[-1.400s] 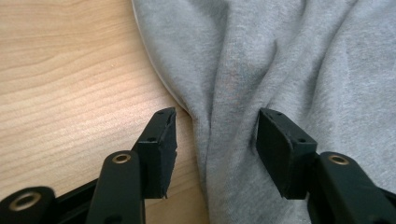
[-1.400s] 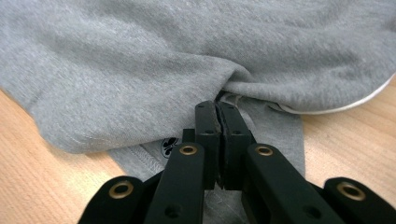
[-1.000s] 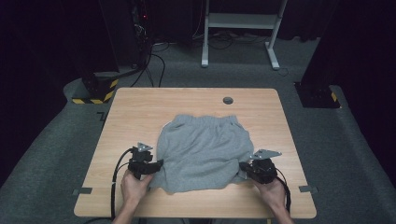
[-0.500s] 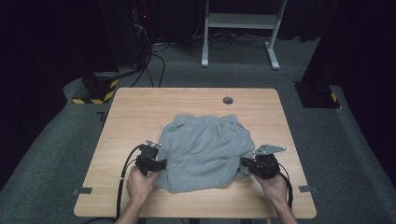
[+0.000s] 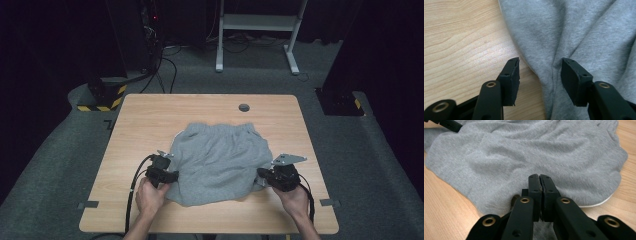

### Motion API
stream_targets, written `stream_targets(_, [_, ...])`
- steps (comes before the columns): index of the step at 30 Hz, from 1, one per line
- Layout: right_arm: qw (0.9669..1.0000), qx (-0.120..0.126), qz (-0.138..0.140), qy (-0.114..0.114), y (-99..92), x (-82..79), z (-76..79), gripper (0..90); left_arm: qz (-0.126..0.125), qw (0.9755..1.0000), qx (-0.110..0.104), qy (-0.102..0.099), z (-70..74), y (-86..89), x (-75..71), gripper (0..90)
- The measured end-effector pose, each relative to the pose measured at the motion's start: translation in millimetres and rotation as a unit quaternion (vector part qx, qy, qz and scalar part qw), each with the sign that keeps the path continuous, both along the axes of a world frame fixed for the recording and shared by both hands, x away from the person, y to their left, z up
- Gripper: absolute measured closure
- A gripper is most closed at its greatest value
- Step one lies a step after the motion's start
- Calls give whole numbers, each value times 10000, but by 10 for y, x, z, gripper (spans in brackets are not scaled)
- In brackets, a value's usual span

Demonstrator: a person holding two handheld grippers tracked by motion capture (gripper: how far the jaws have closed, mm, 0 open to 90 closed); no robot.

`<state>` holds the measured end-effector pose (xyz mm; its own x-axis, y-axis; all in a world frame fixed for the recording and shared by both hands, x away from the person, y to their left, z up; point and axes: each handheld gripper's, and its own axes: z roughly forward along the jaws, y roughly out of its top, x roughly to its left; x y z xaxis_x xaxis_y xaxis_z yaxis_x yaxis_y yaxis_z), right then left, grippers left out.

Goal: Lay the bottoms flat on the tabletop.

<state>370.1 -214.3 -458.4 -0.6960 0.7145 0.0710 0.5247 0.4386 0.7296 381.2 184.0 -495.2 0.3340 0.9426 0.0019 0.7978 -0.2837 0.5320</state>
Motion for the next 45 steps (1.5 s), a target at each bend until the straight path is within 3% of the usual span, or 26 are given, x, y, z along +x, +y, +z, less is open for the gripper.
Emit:
stream_targets(4, [10000, -40, -10, 22, 7, 13, -5, 882, 7, 10000, -36, 3, -1, 11, 2, 492])
stream_targets(9, [9999, -105, -111, -41, -45, 7, -15, 884, -103, 9998, 175, -50, -12, -8, -15, 523])
stream_targets(17, [9982, -324, -488, 107, -261, 20, -104, 884, -137, 9996, 251, -48, -13, 0, -3, 510])
stream_targets(25, [9951, -697, -671, 220, -278, 34, -181, 884, -169, 9998, 62, -79, -7, 36, -13, 475])
stream_targets(29, [9926, -885, -794, 266, -282, 62, -174, 882, -226, 9993, -166, -247, 39, 48, -53, 455])
stream_targets(31, [9911, -951, -897, 263, -279, 83, -159, 875, -216, 9988, -160, -400, 75, 56, -79, 470])
stream_targets(32, [9907, -948, -930, 279, -271, 89, -142, 867, -225, 9984, -224, -462, 88, 69, -83, 470])
stream_targets(35, [9946, -711, -736, 164, -190, 65, -40, 812, -199, 9978, -398, -486, 96, 78, -62, 475])
stream_targets(39, [9975, -571, -417, 73, 40, 82, 62, 704, -251, 9983, -324, -405, 51, 4, 50, 488])
stream_targets(41, [9968, -684, -411, 105, 137, 117, 43, 635, -206, 9981, -391, -423, 23, -35, 109, 498])
stream_targets(43, [9942, -898, -588, 108, 177, 168, -26, 574, -131, 9977, -546, -379, -8, -41, 163, 516])
stream_targets(45, [9925, -950, -747, 165, 150, 195, -87, 555, -111, 9977, -580, -328, -48, -45, 209, 555])
